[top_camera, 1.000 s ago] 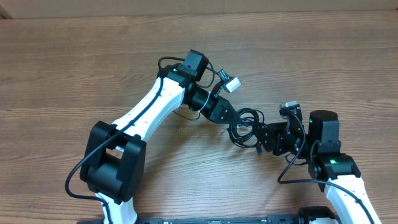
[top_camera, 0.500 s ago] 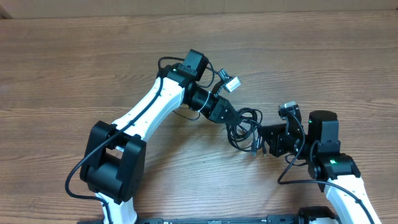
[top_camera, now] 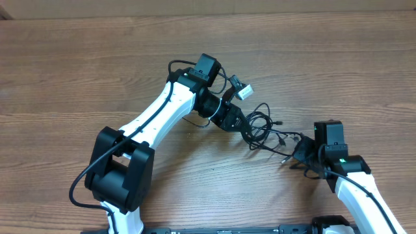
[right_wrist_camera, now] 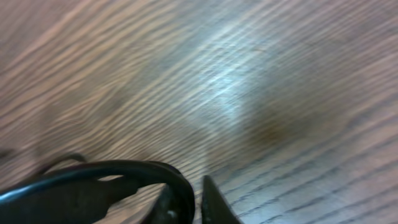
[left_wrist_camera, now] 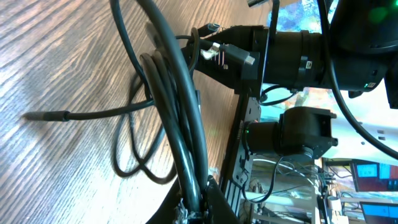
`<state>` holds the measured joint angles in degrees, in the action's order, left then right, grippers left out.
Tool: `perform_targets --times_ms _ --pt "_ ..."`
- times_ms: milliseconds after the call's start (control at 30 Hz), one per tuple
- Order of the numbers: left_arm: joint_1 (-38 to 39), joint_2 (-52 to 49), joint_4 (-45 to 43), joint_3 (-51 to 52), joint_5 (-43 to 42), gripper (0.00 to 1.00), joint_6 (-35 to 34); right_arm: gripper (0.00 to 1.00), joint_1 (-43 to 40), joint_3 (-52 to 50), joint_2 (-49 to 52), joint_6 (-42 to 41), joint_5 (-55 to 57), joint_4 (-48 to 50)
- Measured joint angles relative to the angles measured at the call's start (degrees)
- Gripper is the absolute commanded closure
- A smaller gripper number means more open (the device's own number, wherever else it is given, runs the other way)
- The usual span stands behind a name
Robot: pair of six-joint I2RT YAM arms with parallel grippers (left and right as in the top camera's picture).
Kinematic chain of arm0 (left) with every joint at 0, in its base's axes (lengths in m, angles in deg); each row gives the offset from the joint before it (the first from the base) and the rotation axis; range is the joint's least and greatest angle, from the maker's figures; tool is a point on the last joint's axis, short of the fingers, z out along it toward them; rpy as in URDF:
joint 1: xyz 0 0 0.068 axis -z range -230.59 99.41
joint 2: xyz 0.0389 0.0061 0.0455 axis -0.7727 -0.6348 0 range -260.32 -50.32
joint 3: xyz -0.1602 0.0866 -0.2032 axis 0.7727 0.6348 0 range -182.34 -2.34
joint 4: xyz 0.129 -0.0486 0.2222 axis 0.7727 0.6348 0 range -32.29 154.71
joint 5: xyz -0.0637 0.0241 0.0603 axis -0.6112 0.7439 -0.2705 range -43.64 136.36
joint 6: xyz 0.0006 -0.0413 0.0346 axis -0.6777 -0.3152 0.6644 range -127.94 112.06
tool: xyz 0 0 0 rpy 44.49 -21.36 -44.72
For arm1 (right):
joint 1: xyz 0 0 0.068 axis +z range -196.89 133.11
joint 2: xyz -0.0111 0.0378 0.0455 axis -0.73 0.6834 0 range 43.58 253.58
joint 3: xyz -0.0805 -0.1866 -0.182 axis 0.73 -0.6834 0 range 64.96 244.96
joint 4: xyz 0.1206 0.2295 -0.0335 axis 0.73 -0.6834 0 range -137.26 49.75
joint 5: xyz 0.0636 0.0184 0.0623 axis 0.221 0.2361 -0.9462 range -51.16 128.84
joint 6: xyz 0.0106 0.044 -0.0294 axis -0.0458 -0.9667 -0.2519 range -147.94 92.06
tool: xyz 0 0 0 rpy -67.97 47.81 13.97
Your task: Untangle cables
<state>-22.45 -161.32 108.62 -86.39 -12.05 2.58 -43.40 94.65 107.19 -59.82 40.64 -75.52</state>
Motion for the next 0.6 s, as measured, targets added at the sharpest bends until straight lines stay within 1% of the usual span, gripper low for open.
perform_targets --times_ms 100,200,300,333,400,467,600 --pt "0.0 0.0 0.2 0.0 0.4 0.96 0.0 0.67 0.0 0.0 1.4 -2.8 1.7 -0.2" --pt "0.0 0.0 0.2 0.0 0.6 0.96 0.0 0.5 0.0 0.0 1.9 -4.5 2.7 -0.2" --pt "0.0 0.0 0.3 0.0 0.6 0.96 0.0 0.35 -0.1 0.0 1.9 -5.0 3.3 0.4" --pt "0.0 0.0 0.3 0.0 0.6 0.96 0.0 0.27 -0.1 0.0 1.9 -5.0 3.4 0.7" --pt "-0.1 0.0 0.3 0.0 0.7 0.96 0.0 0.22 -0.1 0.0 1.9 -4.5 3.0 1.7" --pt "-0.2 0.0 0.4 0.0 0.7 0.96 0.0 0.21 -0.2 0.0 2.0 -2.5 1.2 4.2" --pt "-0.4 0.0 0.4 0.0 0.9 0.96 0.0 0.19 -0.3 0.0 2.0 1.0 -2.3 5.3"
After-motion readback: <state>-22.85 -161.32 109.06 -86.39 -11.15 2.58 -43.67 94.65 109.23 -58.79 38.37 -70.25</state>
